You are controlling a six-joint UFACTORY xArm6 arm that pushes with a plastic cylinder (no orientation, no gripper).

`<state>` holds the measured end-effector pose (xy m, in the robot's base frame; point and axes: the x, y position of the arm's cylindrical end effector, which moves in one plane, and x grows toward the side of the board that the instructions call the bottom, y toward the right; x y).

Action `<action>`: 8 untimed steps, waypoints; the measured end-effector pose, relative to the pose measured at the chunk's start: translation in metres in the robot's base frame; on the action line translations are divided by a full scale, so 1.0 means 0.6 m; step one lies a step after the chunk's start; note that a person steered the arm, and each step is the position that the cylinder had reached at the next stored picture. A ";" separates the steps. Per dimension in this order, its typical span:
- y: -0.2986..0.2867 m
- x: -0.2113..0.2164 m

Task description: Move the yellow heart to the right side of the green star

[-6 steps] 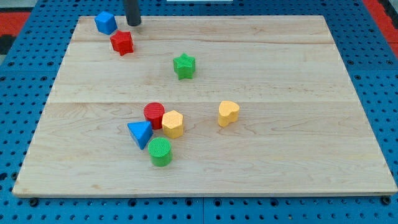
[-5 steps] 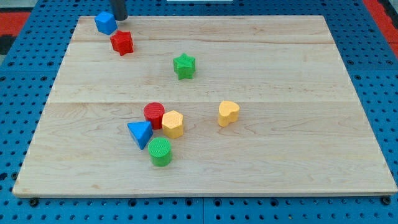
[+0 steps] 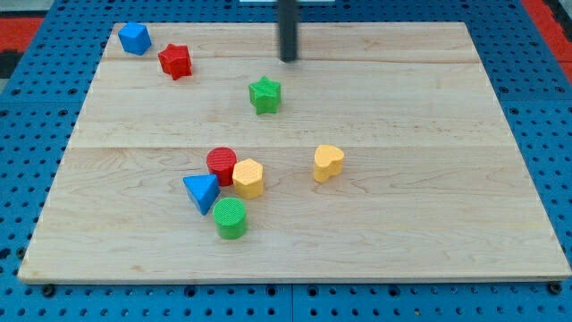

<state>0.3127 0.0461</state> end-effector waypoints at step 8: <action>-0.032 0.243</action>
<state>0.4588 0.0269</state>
